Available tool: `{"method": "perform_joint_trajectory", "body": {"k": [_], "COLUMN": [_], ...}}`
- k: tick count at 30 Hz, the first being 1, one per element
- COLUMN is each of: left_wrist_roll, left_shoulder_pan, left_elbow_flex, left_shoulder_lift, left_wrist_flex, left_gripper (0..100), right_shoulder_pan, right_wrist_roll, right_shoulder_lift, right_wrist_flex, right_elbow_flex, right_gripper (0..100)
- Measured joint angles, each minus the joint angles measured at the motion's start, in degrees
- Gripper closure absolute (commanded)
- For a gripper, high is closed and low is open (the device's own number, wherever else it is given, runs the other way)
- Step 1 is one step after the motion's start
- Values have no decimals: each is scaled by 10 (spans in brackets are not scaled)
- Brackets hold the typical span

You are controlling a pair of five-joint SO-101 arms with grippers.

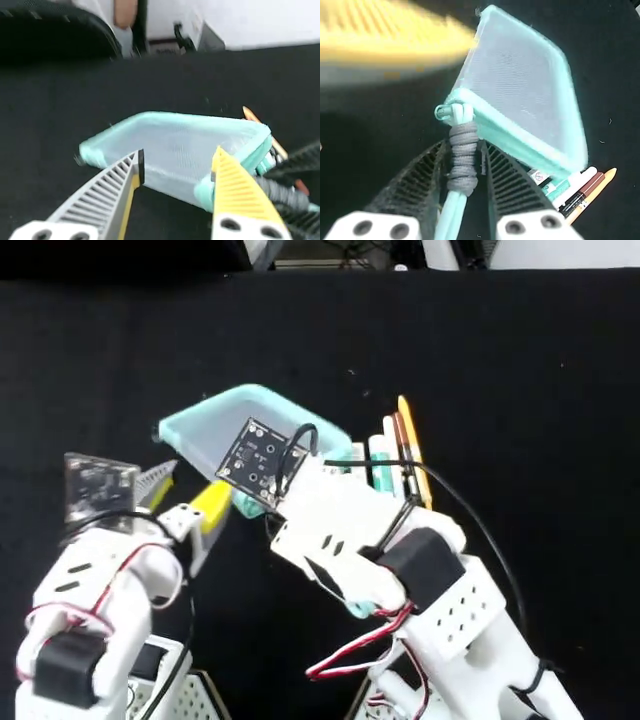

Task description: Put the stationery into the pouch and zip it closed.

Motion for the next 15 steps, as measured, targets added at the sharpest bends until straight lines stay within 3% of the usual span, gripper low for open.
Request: {"method": "perform_joint_trajectory", "body": {"k": [15], "left_wrist_roll": [1], "left_shoulder_pan": [13], "left_elbow_flex": [99], "left_shoulder_lift": [-8], "left_wrist_flex": [-21], "left_gripper": [758], "right_shoulder_pan": [0], "right_wrist_roll": [12], "right_shoulder_lift": [0], "right_wrist_flex": [0], "right_elbow_flex": [0], "right_gripper": [986]}}
